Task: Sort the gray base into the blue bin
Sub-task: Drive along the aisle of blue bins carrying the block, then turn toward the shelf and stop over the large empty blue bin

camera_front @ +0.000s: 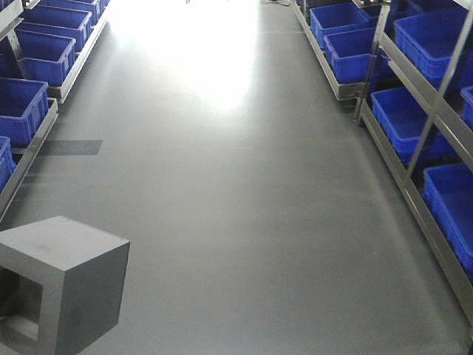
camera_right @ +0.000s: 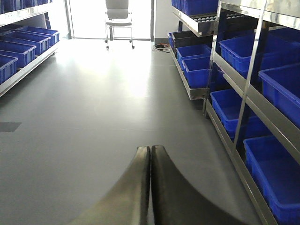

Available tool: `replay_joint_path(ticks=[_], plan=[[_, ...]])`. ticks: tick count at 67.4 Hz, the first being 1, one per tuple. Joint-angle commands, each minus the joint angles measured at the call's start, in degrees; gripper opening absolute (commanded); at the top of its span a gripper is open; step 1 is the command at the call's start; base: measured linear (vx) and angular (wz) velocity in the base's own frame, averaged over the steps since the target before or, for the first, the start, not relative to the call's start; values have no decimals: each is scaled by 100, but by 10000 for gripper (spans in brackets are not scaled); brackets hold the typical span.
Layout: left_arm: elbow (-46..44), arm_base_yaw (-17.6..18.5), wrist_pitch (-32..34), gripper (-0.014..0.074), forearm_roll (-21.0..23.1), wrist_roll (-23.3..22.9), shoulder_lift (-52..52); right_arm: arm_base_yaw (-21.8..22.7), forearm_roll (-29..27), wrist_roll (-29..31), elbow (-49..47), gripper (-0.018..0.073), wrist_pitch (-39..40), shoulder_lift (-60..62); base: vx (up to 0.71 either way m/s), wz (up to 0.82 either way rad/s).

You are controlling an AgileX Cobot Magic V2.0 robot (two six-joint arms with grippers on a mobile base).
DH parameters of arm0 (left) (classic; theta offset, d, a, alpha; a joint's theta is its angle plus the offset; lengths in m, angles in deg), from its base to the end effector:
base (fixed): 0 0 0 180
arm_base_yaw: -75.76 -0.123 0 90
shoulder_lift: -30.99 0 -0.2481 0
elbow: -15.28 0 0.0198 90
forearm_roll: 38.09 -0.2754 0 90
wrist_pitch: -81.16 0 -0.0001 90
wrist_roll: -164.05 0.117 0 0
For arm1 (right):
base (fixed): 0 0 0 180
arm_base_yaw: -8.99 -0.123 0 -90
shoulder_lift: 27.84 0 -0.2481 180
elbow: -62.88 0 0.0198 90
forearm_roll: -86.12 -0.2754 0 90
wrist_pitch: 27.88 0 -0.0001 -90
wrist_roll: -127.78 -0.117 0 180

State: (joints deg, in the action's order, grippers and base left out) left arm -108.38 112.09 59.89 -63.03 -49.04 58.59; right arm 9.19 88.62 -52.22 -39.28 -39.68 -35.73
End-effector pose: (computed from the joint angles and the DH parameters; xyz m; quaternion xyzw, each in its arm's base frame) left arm 0.1430 -0.0829 0.2599 0.1342 0.7722 -0.1860 0.5925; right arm 0.1434 -0.0015 0.1819 -0.0118 0.7519 -0.0186 0.6590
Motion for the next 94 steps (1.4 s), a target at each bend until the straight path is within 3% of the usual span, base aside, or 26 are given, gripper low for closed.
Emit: replay_joint_path(ticks=[1,94], plan=[[-184,33,545,-7,-39,-24,31,9,49,69,32,-5,455,42,54,13],[-184,33,545,-7,-39,-24,31,9,49,69,32,-5,455,42,52,4]])
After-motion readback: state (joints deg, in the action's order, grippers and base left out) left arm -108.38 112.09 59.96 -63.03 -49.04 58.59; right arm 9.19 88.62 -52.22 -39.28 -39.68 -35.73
